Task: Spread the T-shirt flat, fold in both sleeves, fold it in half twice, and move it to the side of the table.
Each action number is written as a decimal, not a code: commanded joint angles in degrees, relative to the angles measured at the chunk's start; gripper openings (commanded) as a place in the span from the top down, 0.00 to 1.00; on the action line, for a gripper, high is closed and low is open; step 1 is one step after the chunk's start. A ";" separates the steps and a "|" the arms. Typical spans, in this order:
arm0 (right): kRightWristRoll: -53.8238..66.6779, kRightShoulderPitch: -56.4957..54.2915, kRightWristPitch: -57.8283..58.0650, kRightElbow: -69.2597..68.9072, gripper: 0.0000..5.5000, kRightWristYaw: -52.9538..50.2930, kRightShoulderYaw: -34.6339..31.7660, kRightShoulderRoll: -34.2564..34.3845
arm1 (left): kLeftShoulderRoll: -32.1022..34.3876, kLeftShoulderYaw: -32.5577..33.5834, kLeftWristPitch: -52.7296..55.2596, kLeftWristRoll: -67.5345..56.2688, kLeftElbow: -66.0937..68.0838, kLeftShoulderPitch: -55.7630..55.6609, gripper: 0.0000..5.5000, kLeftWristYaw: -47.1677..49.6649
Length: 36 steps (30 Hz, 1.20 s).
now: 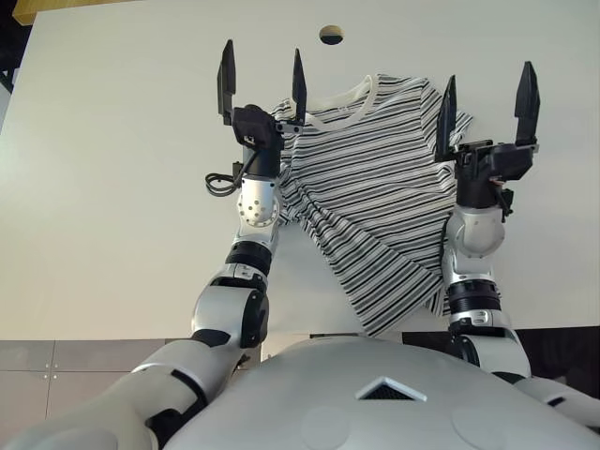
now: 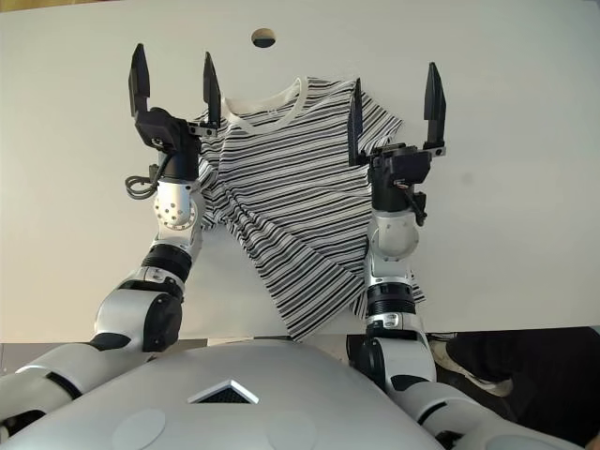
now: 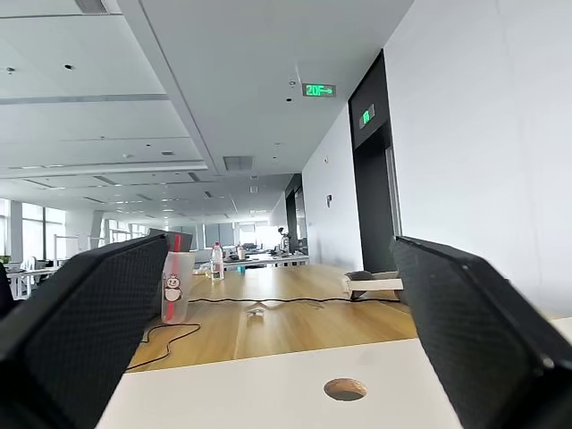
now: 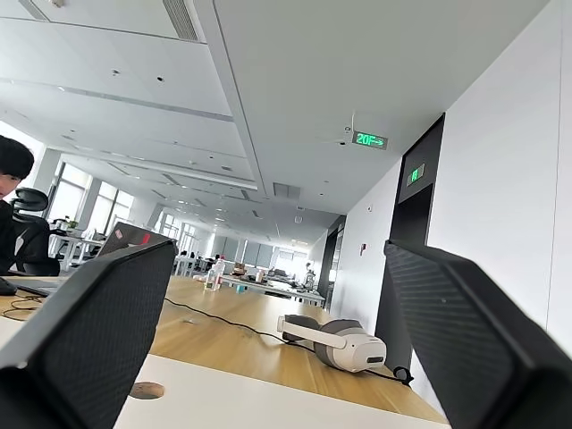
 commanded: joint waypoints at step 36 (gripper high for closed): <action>-44.09 -35.46 33.50 44.68 0.22 -7.25 26.28 -22.08 | -0.55 -1.82 0.32 4.54 3.94 -4.66 0.16 8.45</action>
